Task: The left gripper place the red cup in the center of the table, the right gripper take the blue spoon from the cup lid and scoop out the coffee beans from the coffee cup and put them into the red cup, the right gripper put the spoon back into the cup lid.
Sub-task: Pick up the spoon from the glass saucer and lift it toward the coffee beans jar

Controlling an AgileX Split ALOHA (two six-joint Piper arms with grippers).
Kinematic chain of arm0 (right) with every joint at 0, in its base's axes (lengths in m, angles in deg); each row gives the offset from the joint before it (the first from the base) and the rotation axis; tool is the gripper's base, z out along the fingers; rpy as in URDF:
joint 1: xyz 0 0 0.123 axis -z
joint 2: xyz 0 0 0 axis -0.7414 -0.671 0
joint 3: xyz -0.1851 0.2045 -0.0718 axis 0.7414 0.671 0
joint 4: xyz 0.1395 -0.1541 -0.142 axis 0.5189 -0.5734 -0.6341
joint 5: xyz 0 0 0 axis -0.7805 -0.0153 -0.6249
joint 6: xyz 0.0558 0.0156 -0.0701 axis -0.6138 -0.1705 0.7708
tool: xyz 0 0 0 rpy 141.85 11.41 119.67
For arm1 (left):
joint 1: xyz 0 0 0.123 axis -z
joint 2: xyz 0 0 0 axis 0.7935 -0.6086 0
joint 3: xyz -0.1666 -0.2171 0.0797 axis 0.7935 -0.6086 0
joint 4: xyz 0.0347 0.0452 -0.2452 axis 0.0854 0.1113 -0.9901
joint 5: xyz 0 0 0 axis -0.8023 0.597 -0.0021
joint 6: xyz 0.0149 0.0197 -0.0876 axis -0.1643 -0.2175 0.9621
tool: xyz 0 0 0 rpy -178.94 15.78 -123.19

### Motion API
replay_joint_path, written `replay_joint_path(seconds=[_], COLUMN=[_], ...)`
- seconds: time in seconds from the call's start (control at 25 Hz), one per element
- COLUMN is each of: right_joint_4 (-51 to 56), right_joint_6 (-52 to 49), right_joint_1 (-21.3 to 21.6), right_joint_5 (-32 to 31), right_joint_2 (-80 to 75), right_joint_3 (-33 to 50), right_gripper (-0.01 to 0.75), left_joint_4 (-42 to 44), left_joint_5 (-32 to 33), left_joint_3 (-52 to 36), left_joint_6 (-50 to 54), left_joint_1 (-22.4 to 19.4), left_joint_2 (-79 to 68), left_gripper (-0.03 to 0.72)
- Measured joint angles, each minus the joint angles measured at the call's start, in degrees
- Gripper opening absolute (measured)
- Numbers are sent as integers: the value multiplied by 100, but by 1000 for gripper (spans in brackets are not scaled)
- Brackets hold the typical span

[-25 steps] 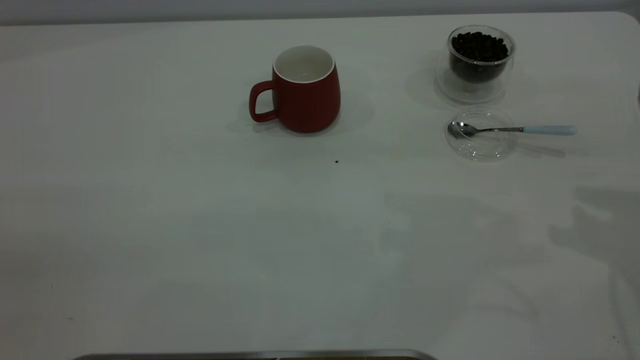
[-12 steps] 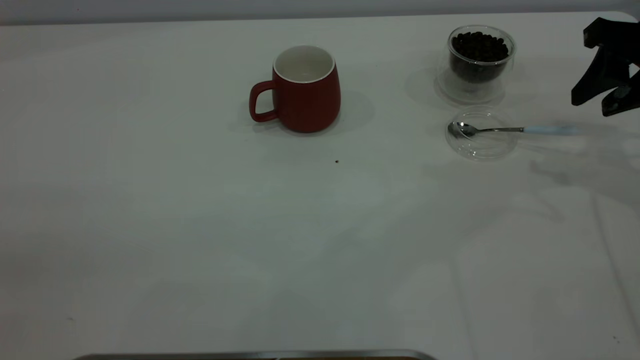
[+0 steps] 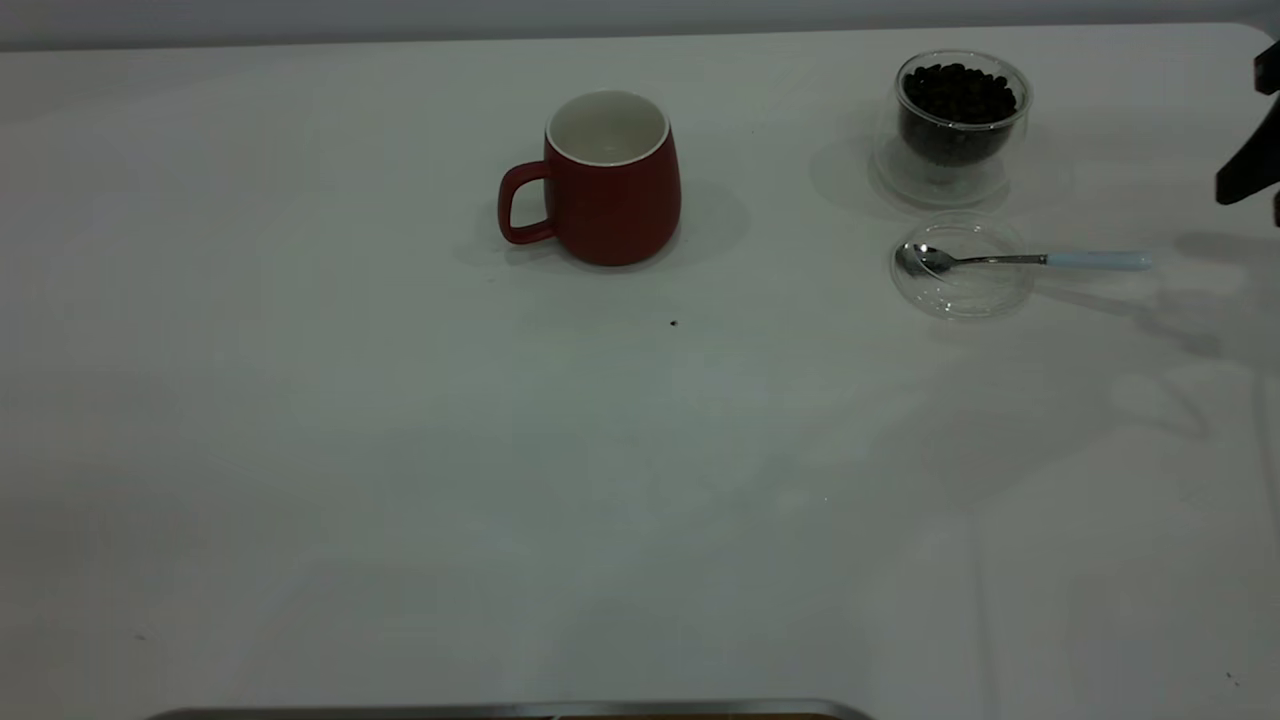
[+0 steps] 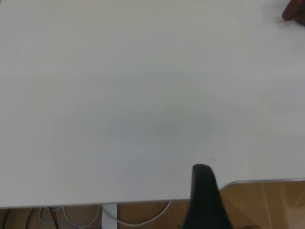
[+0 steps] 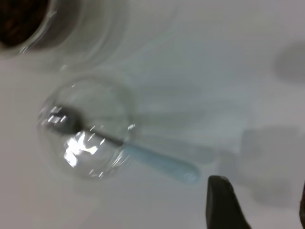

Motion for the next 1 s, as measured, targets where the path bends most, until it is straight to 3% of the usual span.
replay_joint_path(seconds=[0.2, 0.36, 0.64, 1.0], right_joint_4=[632, 1461, 2038, 2374], right_joint_6=[599, 1145, 1778, 1895], right_joint_1=[82, 324, 407, 576], right_joint_5=[-217, -871, -1409, -1346], right_joint_2=[-27, -166, -592, -1179], right_joint_3=[0, 0, -26, -26], right_gripper=[514, 576, 583, 563], left_joint_4=[0, 0, 0, 0], left_joint_5=[0, 0, 0, 0], left_joint_3=[0, 0, 0, 0], left_joint_6=[0, 0, 0, 5], left_joint_1=[0, 0, 0, 0], left_joint_2=[0, 0, 0, 0], left_gripper=[587, 587, 587, 587])
